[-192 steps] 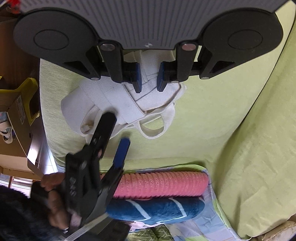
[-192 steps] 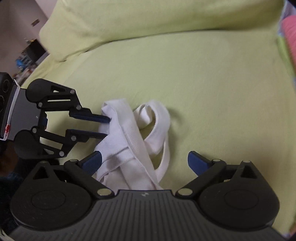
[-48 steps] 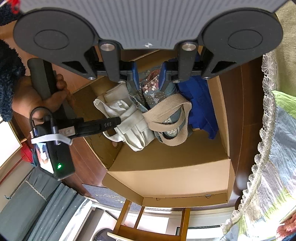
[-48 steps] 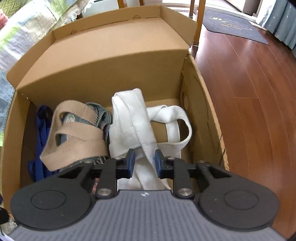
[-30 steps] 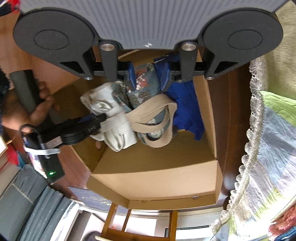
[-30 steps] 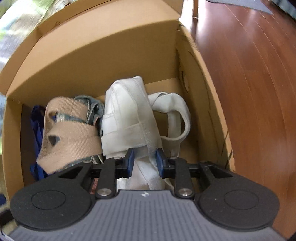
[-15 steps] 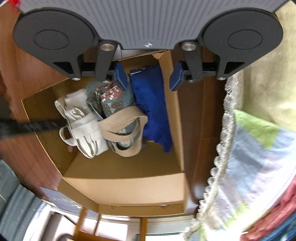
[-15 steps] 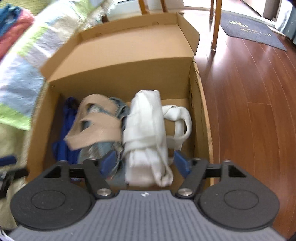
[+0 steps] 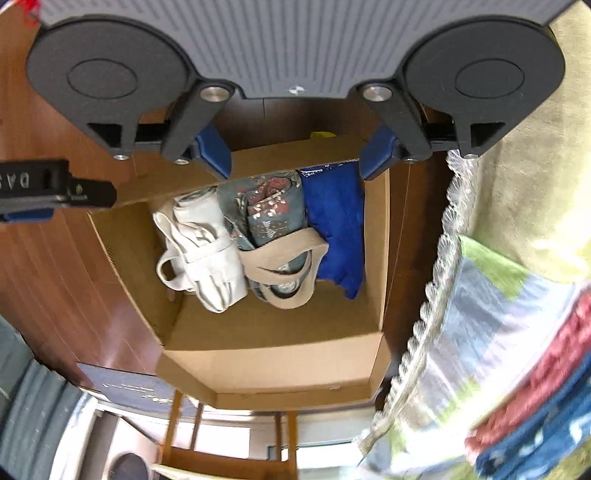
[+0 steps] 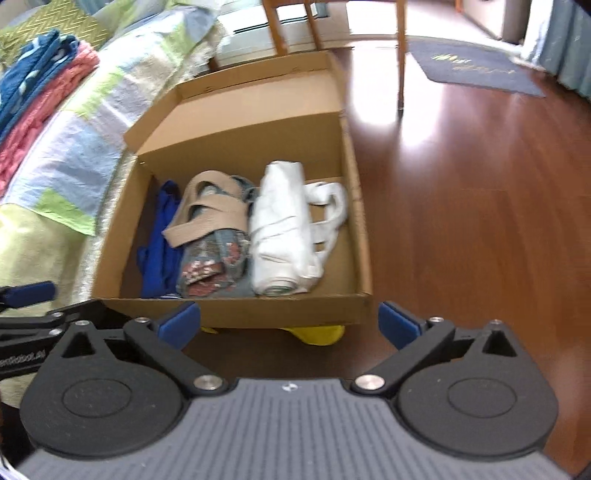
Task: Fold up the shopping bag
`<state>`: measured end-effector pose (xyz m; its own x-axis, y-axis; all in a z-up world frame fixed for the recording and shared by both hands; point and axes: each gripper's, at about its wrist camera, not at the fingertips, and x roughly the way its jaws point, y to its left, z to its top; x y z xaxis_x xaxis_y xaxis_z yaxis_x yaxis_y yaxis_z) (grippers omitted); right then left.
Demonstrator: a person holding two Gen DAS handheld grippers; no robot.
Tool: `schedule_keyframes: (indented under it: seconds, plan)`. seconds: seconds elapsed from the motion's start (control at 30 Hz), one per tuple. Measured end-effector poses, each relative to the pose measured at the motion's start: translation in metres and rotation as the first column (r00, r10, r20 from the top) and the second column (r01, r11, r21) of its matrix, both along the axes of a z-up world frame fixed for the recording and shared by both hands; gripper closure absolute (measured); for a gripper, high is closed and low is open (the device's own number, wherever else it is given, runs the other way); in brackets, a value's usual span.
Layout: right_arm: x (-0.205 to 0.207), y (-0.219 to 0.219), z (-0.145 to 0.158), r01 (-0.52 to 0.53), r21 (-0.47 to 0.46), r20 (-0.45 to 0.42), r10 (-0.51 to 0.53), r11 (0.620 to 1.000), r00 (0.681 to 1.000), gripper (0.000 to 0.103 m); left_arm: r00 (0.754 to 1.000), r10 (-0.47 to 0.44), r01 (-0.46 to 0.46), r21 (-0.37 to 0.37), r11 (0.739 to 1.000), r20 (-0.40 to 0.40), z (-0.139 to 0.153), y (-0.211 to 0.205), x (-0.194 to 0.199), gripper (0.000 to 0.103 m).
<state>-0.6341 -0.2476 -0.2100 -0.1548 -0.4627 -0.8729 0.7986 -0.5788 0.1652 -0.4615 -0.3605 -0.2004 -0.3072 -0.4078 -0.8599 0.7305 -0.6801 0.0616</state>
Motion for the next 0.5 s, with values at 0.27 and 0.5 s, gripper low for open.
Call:
schedule_keyframes:
  seconds: [0.27, 0.5]
  plan:
    - [0.033, 0.022, 0.035, -0.082, -0.012, -0.137, 0.08, 0.997, 0.987, 0.001, 0.999, 0.041, -0.044, -0.172, 0.984, -0.025, 0.026, 0.036, 0.025, 0.007]
    - [0.064, 0.026, 0.07, -0.18, -0.038, -0.3, 0.16, 0.983, 0.94, 0.001, 0.977, 0.189, -0.206, -0.193, 0.959, -0.103, 0.042, 0.043, 0.055, 0.007]
